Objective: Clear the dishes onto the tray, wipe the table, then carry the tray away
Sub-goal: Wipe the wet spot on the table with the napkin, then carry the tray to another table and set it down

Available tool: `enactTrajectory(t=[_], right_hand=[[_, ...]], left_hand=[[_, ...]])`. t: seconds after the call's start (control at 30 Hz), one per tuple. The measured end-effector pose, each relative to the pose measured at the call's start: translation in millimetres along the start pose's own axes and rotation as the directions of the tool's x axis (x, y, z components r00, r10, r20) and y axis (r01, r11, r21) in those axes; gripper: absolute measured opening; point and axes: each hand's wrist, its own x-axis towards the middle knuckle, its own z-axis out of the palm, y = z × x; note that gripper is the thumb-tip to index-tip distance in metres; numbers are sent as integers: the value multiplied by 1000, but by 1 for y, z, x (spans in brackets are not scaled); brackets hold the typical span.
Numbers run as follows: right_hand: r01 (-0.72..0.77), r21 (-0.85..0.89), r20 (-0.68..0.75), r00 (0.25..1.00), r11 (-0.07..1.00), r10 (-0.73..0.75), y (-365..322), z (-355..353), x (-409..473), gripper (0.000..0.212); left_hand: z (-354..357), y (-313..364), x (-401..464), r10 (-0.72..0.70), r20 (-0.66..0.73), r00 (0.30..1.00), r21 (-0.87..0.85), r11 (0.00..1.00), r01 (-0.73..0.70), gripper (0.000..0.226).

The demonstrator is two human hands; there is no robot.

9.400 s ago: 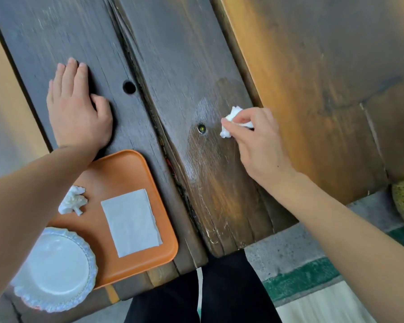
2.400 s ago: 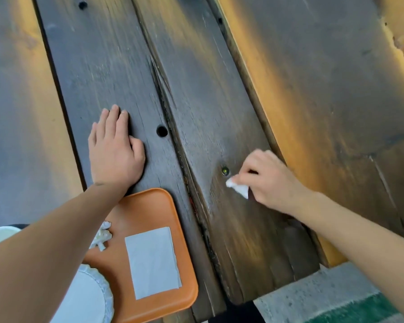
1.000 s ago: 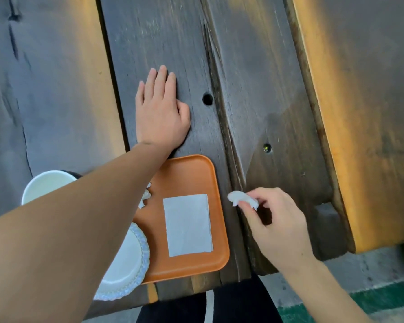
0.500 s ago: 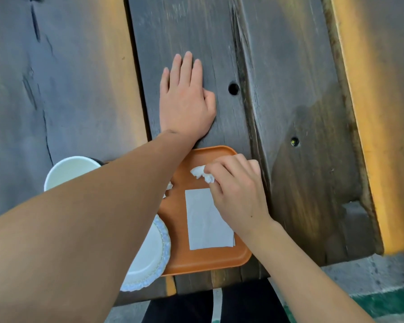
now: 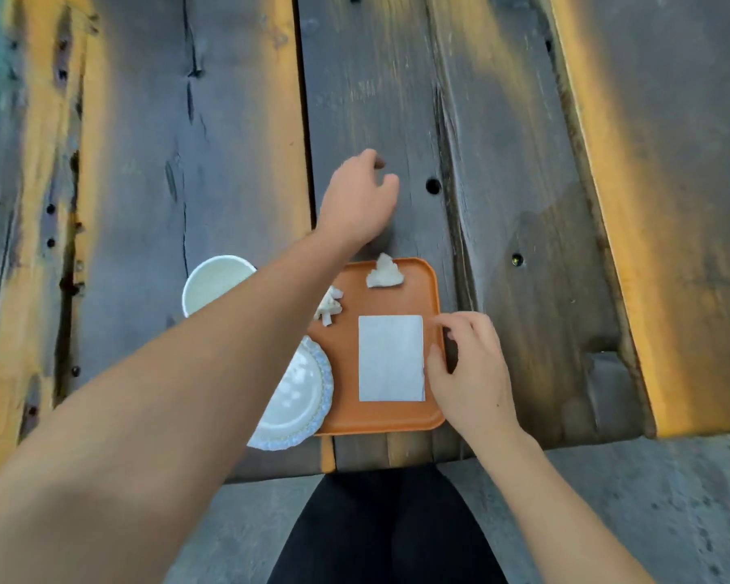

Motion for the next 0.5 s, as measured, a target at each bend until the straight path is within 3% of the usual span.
enactTrajectory(t=[0.13, 0.23, 0.3, 0.4, 0.5], right_hand=[[-210, 112, -6, 977, 971, 212, 3, 0, -24, 35], [-279, 190, -6, 959, 941, 285, 2, 2, -30, 37], [-307, 227, -2, 949, 924, 316, -3, 6, -30, 36], [-334, 243, -17, 937, 911, 348, -14, 13, -22, 34], [-349, 209, -44, 930, 914, 365, -19, 21, -13, 24]], left_hand=[[-42, -14, -130, 59, -255, 965, -181, 978, -107, 30], [-54, -54, -218, -178, -407, 896, -300, 953, 53, 18], [-52, -84, -253, -379, -433, 818, -383, 899, 214, 21], [-42, -135, -270, -533, -429, 729, -412, 834, 367, 23], [-32, -176, -263, -580, -365, 729, -349, 811, 470, 26]])
